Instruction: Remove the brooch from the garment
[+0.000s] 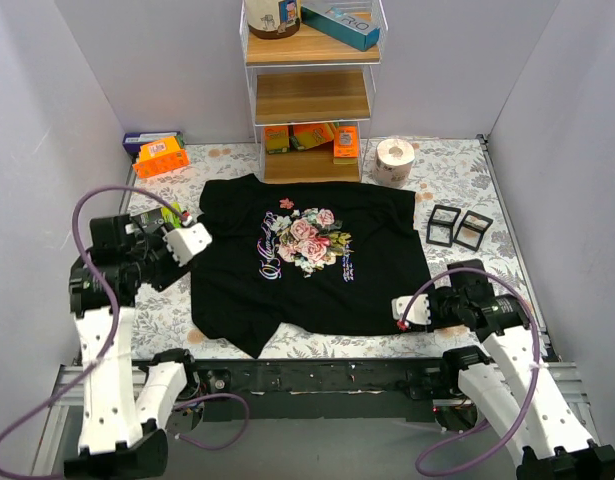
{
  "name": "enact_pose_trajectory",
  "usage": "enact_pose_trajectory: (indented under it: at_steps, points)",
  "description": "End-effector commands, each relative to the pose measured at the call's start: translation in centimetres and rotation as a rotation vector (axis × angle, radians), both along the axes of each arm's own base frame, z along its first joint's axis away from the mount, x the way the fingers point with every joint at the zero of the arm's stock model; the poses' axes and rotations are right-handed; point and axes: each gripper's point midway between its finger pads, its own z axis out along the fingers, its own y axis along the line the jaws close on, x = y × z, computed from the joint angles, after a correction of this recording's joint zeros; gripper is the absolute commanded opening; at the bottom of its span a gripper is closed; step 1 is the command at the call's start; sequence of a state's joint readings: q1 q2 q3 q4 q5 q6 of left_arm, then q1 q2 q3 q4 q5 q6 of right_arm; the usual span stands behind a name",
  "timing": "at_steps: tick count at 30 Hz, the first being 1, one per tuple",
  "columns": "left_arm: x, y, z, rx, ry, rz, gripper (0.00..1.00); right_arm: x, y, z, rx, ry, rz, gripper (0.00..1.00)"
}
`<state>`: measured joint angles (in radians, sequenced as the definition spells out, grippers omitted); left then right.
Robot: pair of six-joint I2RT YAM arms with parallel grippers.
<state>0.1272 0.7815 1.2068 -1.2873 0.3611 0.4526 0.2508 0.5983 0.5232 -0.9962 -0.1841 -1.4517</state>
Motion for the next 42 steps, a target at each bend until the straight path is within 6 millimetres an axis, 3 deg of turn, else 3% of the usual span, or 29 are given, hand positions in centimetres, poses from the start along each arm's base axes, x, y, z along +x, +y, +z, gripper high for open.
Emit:
enact_pose_trajectory:
  at_steps: [1,3,4,5,6,8,9,10,12,13,14,15,16,19,20,23,29,30,32,33,35,36,39,40,42]
  points:
    - [4.9,-2.9,-1.9,-0.223,0.017,-0.041,0.47,1.6,2.5,2.9,0.115,0.0,0.027,0.43]
    - [7.4,-4.1,-3.2,-0.343,0.056,-0.03,0.47,3.6,3.6,3.4,0.164,-0.014,0.01,0.43]
    - [9.7,-4.4,-2.9,-0.383,0.01,-0.013,0.46,4.4,3.9,3.3,0.187,-0.003,-0.028,0.43]
    - [10.9,-4.7,-3.8,-0.464,0.062,0.072,0.46,6.3,4.6,3.8,0.218,-0.049,-0.038,0.43]
    - [12.6,-4.9,-5.8,-0.511,0.141,0.122,0.44,7.3,5.1,3.1,0.228,-0.012,-0.05,0.42]
    - [15.5,-5.8,-6.4,-0.597,0.189,0.185,0.37,9.6,5.9,3.2,0.267,-0.004,-0.103,0.4]
    - [17.0,-6.0,-8.8,-0.62,0.268,0.235,0.35,12.0,6.7,3.4,0.289,-0.005,-0.116,0.39]
    - [18.9,-6.3,-8.2,-0.652,0.252,0.253,0.33,13.0,7.1,3.4,0.299,0.009,-0.135,0.39]
    - [20.7,-6.9,-9.5,-0.71,0.31,0.324,0.32,15.4,7.8,2.3,0.314,0.064,-0.192,0.38]
    - [21.9,-7.1,-11.6,-0.713,0.357,0.35,0.33,16.9,8.0,2.7,0.32,0.049,-0.212,0.39]
    - [23.1,-7.2,-12.0,-0.715,0.368,0.363,0.33,17.7,8.0,2.2,0.316,0.054,-0.233,0.4]
    - [23.6,-7.3,-13.1,-0.721,0.396,0.4,0.33,18.2,7.7,0.9,0.288,0.067,-0.255,0.41]
    - [24.4,-6.9,-15.9,-0.69,0.439,0.45,0.32,17.9,7.2,-0.3,0.26,0.083,-0.259,0.41]
    - [26.6,-5.3,-18.0,-0.608,0.389,0.493,0.31,17.1,5.7,-2.8,0.171,0.091,-0.252,0.4]
    - [26.9,-4.7,-19.6,-0.576,0.4,0.514,0.3,15.7,5.0,-4.3,0.142,0.126,-0.258,0.4]
    - [28.7,-2.5,-21.4,-0.468,0.359,0.573,0.3,12.4,3.3,-6.7,0.078,0.207,-0.278,0.39]
    - [32.1,1.1,-22.0,-0.419,0.285,0.654,0.3,8.5,0.0,-8.7,-0.036,0.278,-0.323,0.38]
    - [32.5,1.7,-23.0,-0.412,0.29,0.673,0.3,7.6,-0.9,-9.2,-0.065,0.296,-0.344,0.38]
    - [34.3,2.4,-22.2,-0.422,0.246,0.677,0.31,6.5,-1.8,-9.7,-0.097,0.324,-0.357,0.38]
    - [34.7,2.7,-23.1,-0.419,0.255,0.685,0.32,5.6,-2.7,-10.0,-0.123,0.344,-0.376,0.37]
    - [36.2,2.7,-22.0,-0.441,0.229,0.675,0.34,4.9,-3.5,-10.2,-0.143,0.361,-0.393,0.37]
    - [36.3,1.4,-21.5,-0.503,0.257,0.618,0.35,4.6,-3.8,-10.0,-0.145,0.375,-0.403,0.37]
    - [34.8,-2.8,-17.6,-0.652,0.35,0.431,0.44,5.7,-2.4,-8.4,-0.07,0.393,-0.404,0.37]
    - [34.0,-3.8,-14.2,-0.703,0.33,0.379,0.45,8.1,-1.6,-6.6,-0.021,0.349,-0.409,0.37]
    - [31.5,-5.6,-12.8,-0.758,0.367,0.329,0.49,9.8,0.8,-4.9,0.094,0.368,-0.394,0.39]
